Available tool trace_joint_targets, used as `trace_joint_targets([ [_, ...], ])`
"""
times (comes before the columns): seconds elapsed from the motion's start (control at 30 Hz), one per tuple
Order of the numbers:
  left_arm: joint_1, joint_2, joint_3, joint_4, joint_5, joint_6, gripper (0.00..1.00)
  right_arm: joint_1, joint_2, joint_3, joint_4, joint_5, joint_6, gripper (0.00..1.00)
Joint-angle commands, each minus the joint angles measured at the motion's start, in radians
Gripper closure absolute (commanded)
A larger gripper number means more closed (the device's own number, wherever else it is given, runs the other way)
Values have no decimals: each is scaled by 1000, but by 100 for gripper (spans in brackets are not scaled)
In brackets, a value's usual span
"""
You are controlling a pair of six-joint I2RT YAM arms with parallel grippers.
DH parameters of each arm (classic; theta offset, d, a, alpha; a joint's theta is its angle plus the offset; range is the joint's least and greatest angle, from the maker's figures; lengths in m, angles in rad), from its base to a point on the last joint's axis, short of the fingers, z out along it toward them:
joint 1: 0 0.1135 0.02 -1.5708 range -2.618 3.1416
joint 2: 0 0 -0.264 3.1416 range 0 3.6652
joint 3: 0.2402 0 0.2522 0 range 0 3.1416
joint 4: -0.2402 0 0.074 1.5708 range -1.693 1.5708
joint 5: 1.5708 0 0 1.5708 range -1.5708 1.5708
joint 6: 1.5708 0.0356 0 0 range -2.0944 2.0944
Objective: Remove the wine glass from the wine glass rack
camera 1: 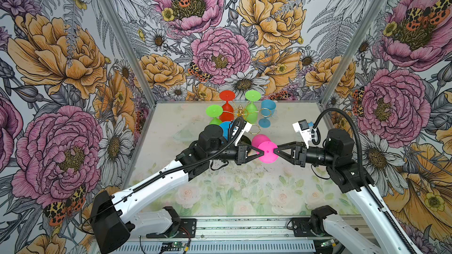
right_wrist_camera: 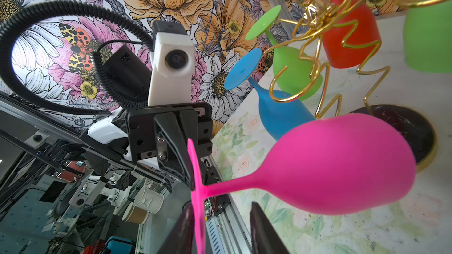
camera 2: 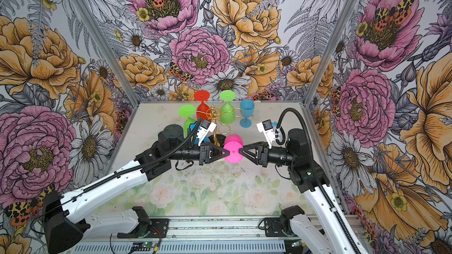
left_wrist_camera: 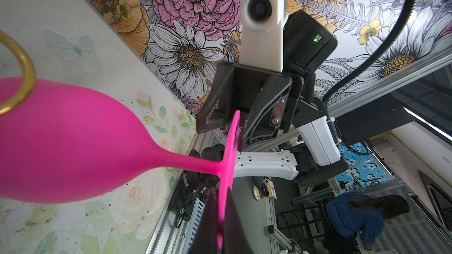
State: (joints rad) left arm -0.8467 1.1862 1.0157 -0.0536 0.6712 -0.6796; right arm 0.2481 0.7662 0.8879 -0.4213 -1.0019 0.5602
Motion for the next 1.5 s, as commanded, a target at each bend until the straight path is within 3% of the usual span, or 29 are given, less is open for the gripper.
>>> trace_joint_targets([
  [0.0, 3, -23, -13, 45, 33, -4, 100, -20, -47, 24, 12, 54, -10, 54],
  [0.13, 1, -25, -24, 46, 40, 9, 100, -72, -62, 58, -17, 159, 17, 42],
  [0.23, -1, -27, -25, 36, 35, 29, 100, -126, -28, 91, -44, 163, 32, 39],
  [0.43, -43, -62, -39, -58, -89, 166, 100, -203, 66, 154, -163, 236, 56, 39],
  [0.63, -141, -121, -51, -110, -190, 360, 100, -211, 165, 240, -435, 492, -38, 39],
  [0.8, -218, -145, -61, -172, -277, 533, 100, -208, 230, 286, -525, 595, -83, 41],
  [1.03, -306, -162, -99, -245, -448, 775, 100, -190, 332, 321, -567, 542, -114, 41],
  [1.13, -342, -172, -125, -255, -527, 878, 100, -179, 384, 341, -579, 437, -125, 41],
  [1.3, -404, -174, -158, -256, -664, 1000, 100, -141, 440, 388, -591, 394, -125, 40],
  [1.47, -453, -186, -202, -251, -729, 1150, 100, -87, 503, 427, -591, 274, -125, 39],
])
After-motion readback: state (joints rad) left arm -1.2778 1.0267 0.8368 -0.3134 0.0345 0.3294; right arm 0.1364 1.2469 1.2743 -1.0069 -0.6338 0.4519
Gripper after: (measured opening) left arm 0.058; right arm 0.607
